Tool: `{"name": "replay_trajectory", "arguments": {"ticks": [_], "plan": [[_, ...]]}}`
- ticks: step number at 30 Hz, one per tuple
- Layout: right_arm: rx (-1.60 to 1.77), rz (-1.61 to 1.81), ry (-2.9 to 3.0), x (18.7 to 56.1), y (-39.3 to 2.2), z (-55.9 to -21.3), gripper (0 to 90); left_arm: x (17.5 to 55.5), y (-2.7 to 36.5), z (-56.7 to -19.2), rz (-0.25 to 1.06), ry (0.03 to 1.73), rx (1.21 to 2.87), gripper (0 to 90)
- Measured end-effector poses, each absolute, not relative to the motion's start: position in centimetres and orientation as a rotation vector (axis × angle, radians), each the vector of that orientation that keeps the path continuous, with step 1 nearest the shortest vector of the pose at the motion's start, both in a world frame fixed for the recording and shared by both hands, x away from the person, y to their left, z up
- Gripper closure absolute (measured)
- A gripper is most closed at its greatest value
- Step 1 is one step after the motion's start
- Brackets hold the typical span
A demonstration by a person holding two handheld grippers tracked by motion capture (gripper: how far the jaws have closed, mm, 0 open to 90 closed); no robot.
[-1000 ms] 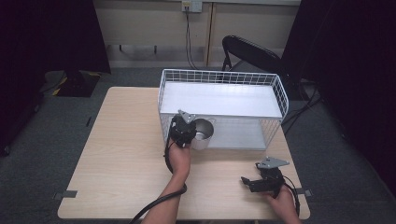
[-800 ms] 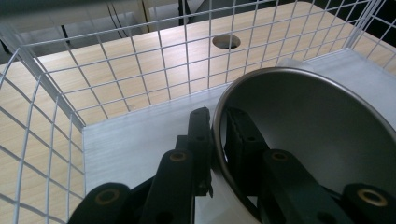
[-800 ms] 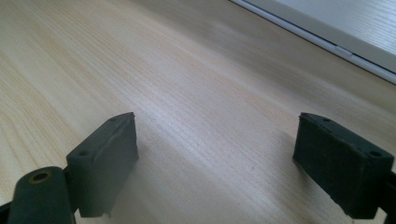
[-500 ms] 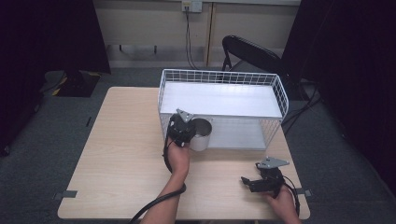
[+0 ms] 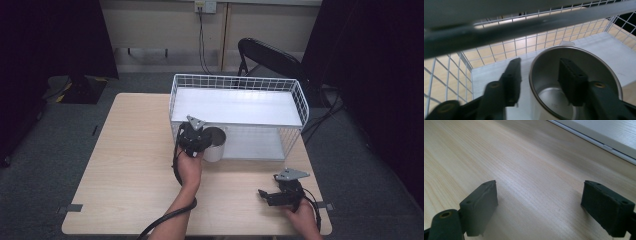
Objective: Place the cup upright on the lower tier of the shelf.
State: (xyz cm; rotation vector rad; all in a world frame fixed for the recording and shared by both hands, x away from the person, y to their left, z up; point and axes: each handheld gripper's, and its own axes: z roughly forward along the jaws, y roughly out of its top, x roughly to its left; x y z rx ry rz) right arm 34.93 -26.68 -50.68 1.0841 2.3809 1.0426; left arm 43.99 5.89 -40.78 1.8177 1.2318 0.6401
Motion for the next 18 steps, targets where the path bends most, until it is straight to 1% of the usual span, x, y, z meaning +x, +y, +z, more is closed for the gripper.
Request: {"name": "replay_trajectory", "arguments": {"ticks": [3,7,12,18], "plan": [[1.084,1.043,2.381,34.9,-26.7,-50.7,12.6,43.7,6.3,-40.5,0.625,1.224,1.808,46.3],[1.084,1.042,2.381,34.9,-26.7,-50.7,12.6,43.4,6.6,-40.1,0.596,1.204,1.821,42.2],[1.084,1.042,2.381,34.9,-26.7,-50.7,12.6,42.8,6.7,-39.8,0.572,1.175,1.832,39.8],[1.084,1.042,2.381,34.9,-26.7,-50.7,12.6,42.2,7.0,-39.2,0.536,1.154,1.833,39.4]]}}
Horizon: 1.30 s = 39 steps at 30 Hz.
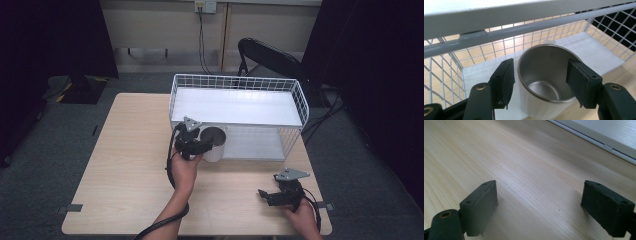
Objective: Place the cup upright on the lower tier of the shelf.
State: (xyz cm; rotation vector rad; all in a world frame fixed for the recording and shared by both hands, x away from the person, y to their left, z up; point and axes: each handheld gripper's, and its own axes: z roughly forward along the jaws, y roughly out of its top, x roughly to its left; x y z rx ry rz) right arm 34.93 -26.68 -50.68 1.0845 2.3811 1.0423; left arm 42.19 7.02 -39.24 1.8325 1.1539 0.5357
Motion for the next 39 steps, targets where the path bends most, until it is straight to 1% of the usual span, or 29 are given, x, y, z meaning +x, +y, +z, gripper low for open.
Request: {"name": "replay_trajectory", "arguments": {"ticks": [7,11,14,16,17,24,26,29,30,31,39], "plan": [[1.084,1.042,2.381,34.9,-26.7,-50.7,12.6,40.6,7.5,-38.8,0.534,1.099,1.856,36.8],[1.084,1.042,2.381,34.9,-26.7,-50.7,12.6,40.0,7.1,-39.3,0.527,1.079,1.887,36.3],[1.084,1.042,2.381,34.9,-26.7,-50.7,12.6,40.1,6.4,-40.7,0.506,1.091,1.906,36.4],[1.084,1.042,2.381,34.9,-26.7,-50.7,12.6,40.1,6.2,-41.1,0.510,1.102,1.903,36.4],[1.084,1.042,2.381,34.9,-26.7,-50.7,12.6,40.1,6.1,-41.3,0.521,1.104,1.897,34.6],[1.085,1.042,2.381,34.9,-26.7,-50.7,12.6,41.0,5.9,-41.9,0.519,1.137,1.879,34.2],[1.085,1.042,2.381,34.9,-26.7,-50.7,12.6,41.2,5.7,-42.2,0.538,1.135,1.905,37.3],[1.085,1.042,2.381,34.9,-26.7,-50.7,12.6,41.4,5.7,-42.5,0.531,1.143,1.906,38.0],[1.085,1.042,2.381,34.9,-26.7,-50.7,12.6,41.6,5.7,-42.8,0.518,1.152,1.902,41.3],[1.085,1.042,2.381,34.9,-26.7,-50.7,12.6,41.7,5.8,-42.9,0.516,1.153,1.904,42.7],[1.084,1.042,2.381,34.9,-26.7,-50.7,12.6,42.6,5.6,-43.3,0.505,1.168,1.913,45.1]]}}
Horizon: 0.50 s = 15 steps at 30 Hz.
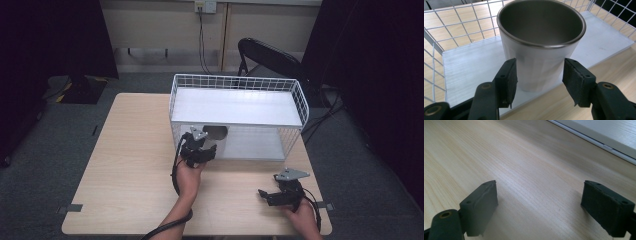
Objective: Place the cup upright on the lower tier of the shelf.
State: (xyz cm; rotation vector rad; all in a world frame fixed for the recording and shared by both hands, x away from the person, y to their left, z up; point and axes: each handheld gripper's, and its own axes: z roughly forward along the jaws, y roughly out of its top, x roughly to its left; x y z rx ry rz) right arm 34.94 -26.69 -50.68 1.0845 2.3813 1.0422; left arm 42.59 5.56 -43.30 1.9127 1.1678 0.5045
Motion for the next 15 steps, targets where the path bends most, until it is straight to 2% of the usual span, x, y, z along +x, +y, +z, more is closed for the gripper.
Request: {"name": "replay_trajectory", "arguments": {"ticks": [4,11,15], "plan": [[1.085,1.043,2.381,34.9,-26.7,-50.7,12.6,42.9,5.4,-43.3,0.498,1.171,1.910,44.3],[1.085,1.042,2.380,34.9,-26.7,-50.7,12.6,42.0,6.0,-42.7,0.445,1.128,1.913,29.0],[1.085,1.042,2.380,34.9,-26.7,-50.7,12.6,41.6,6.6,-42.3,0.435,1.105,1.921,24.5]]}}
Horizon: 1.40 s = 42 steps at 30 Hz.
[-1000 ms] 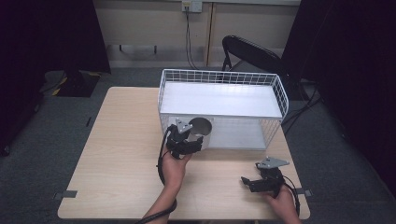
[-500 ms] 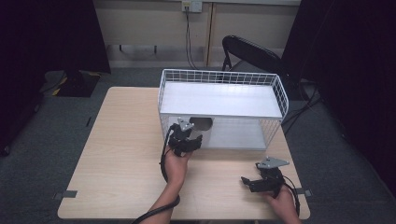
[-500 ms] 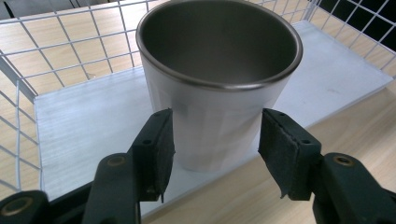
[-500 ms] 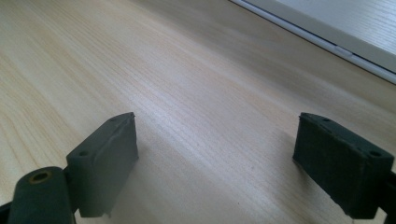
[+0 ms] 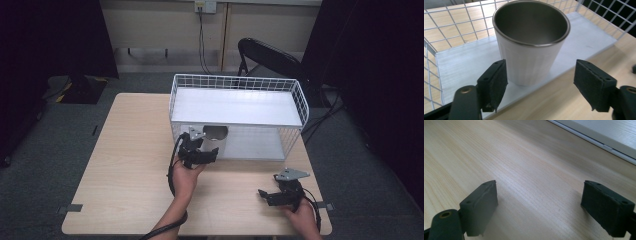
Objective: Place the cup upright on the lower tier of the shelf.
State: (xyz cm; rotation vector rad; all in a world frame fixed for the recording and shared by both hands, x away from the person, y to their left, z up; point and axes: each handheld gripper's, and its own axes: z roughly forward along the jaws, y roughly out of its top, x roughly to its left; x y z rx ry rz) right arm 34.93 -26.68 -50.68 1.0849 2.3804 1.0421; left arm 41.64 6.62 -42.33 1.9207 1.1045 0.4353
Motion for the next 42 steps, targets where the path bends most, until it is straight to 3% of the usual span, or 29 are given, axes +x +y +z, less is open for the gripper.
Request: {"name": "replay_trajectory", "arguments": {"ticks": [12,42], "plan": [[1.088,1.042,2.378,34.9,-26.7,-50.7,12.7,40.0,8.4,-42.2,0.403,1.042,1.959,18.3],[1.087,1.044,2.379,34.9,-26.7,-50.7,12.6,37.5,15.2,-42.2,0.355,0.989,1.979,16.8]]}}
